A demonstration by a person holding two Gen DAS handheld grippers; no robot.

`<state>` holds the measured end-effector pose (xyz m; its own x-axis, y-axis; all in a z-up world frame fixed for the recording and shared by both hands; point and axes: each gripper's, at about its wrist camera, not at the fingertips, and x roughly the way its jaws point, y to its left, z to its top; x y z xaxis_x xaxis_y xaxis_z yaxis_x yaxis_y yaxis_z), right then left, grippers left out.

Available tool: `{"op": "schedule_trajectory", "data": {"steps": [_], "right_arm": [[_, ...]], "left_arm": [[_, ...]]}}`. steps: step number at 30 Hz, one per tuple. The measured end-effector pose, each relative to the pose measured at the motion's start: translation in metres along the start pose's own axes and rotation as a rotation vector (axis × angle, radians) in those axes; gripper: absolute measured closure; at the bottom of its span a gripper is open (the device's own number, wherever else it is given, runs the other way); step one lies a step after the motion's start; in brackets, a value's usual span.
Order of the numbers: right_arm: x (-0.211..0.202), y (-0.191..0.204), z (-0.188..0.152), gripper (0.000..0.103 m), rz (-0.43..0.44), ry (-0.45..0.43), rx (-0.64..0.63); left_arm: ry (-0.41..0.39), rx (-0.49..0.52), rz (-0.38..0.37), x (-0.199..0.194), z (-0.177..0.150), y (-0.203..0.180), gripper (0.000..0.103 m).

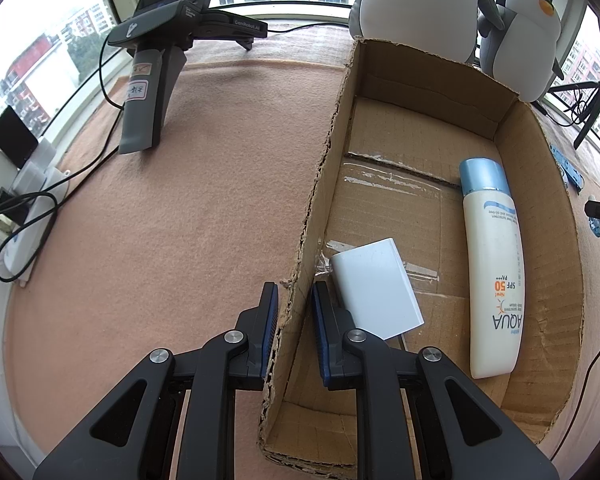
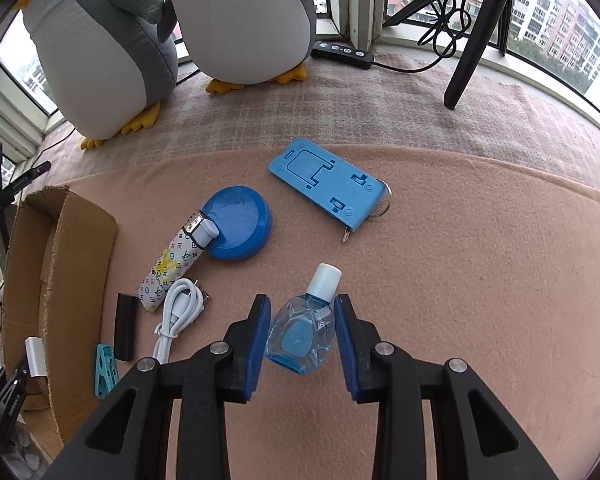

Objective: Organize rigid objects
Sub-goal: 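Carry the eye-drop bottle with the right gripper into the box and release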

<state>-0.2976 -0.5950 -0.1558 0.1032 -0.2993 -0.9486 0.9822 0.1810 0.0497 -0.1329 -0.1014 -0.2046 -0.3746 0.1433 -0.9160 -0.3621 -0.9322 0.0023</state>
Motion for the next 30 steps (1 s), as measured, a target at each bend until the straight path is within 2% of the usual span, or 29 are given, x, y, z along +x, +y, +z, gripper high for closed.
{"op": "schedule_trajectory", "data": {"steps": [4, 14, 21, 30], "right_arm": [[-0.021, 0.022, -0.001, 0.074, 0.045, -0.032, -0.040], [-0.050, 0.118, 0.002, 0.074, 0.151, -0.091, -0.188], [-0.050, 0.172, -0.002, 0.074, 0.195, -0.094, -0.274], [-0.034, 0.209, -0.004, 0.074, 0.215, -0.070, -0.305]], "left_arm": [[0.000, 0.010, -0.004, 0.000, 0.000, 0.000, 0.087], [0.000, 0.016, -0.010, 0.001, 0.001, 0.000, 0.087], [0.000, 0.029, -0.016, 0.000, 0.000, 0.000, 0.087], [0.000, 0.038, -0.020, 0.000, 0.000, 0.000, 0.087]]}}
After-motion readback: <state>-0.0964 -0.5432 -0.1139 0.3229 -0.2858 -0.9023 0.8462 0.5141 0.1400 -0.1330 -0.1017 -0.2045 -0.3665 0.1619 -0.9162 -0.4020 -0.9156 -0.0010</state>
